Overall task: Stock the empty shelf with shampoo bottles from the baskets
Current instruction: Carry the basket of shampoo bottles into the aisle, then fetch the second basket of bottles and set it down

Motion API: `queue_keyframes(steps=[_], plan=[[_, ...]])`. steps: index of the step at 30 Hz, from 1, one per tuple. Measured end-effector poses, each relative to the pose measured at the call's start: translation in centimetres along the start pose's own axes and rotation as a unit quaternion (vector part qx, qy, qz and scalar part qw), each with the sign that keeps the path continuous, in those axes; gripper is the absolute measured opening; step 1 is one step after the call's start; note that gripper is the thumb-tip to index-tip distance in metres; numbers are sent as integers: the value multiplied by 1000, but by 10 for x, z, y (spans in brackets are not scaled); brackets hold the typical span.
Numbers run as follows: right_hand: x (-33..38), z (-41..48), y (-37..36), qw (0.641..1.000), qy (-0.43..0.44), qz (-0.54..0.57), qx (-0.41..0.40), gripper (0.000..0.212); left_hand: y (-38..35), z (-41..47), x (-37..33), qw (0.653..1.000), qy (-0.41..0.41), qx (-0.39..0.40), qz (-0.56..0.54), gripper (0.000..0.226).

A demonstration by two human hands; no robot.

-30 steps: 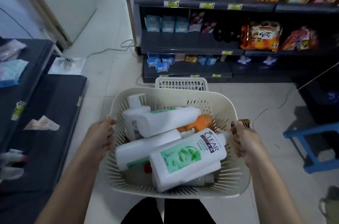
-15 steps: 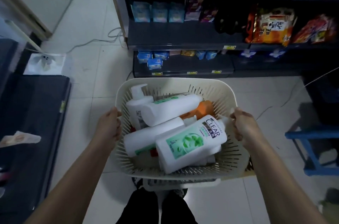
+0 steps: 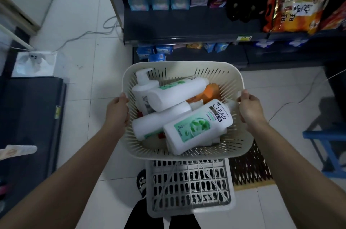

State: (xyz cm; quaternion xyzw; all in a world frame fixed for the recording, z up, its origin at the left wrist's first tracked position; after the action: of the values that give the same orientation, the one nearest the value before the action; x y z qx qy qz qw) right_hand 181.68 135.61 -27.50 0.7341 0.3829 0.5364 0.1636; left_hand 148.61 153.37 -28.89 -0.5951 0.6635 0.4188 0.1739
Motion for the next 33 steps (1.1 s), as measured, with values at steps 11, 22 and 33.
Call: queue_keyframes(steps=[11, 22, 33], plan=[[13, 22, -17, 984, 126, -113, -48, 53, -22, 19, -9, 974, -136, -102, 148, 40], [12, 26, -20, 970, 173, -163, -52, 49, -24, 17, -11, 946, -203, -100, 232, 42], [22, -36, -5, 864, 388, -317, -40, 64, 56, -46, 3, 776, -379, -82, 497, 44]])
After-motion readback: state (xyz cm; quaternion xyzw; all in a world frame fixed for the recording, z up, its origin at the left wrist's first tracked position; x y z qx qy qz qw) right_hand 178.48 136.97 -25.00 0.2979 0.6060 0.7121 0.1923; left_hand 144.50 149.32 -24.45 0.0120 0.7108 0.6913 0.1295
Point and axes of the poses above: each hand's wrist, its own z-axis towards the middle knuckle, its own y-axis out of the back of the hand, x = y × z, the point moved 5 cm from there along z, towards the middle knuckle, and after that the axes turned 14 degrees about -x, right-handed, at the moved point
